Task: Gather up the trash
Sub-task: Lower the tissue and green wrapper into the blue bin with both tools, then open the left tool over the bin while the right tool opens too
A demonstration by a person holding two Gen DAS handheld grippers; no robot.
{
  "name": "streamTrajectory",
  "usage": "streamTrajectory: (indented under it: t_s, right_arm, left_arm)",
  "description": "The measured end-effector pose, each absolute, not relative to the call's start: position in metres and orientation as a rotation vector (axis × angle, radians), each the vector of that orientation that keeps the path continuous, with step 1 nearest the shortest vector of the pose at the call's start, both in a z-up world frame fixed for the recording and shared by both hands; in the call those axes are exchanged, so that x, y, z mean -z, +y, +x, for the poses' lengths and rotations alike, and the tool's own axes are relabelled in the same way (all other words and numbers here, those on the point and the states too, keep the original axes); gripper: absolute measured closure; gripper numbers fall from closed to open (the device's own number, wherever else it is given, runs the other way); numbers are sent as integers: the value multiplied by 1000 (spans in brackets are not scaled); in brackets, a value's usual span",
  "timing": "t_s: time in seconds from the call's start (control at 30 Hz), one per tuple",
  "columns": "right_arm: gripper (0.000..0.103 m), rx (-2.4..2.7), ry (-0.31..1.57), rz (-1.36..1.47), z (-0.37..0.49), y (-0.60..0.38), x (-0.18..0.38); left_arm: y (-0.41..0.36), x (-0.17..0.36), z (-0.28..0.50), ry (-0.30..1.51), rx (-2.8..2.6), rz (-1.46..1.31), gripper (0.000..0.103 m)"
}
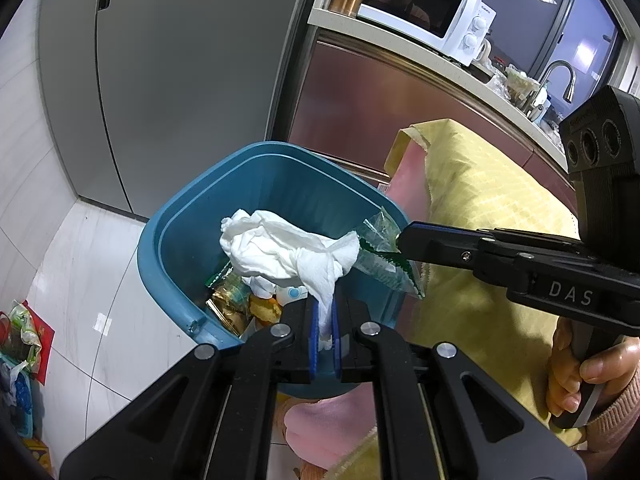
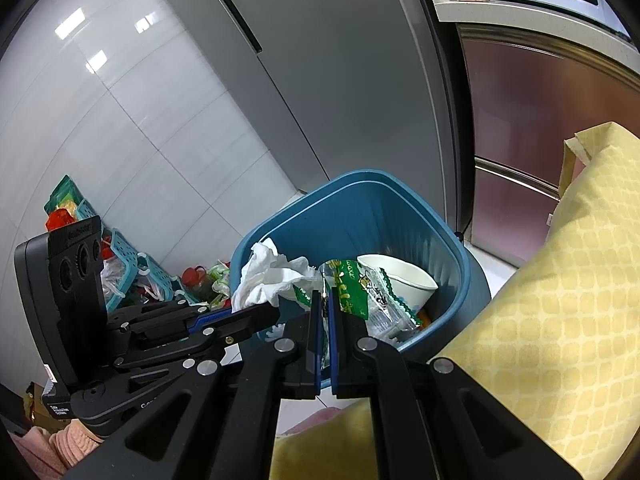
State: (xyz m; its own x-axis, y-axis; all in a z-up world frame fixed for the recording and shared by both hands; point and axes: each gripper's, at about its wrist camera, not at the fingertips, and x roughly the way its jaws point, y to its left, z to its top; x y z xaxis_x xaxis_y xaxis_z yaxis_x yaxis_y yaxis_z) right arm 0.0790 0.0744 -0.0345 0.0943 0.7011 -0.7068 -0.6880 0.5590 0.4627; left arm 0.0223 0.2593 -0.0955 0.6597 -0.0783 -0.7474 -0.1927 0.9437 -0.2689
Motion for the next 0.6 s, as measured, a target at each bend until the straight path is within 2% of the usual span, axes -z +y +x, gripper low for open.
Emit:
streamTrajectory:
  t_s: [0.6]
  right_arm:
    - [99, -1004, 1087, 3, 82, 79, 40]
  left_arm:
    - [262, 104, 28, 874, -83, -351, 98]
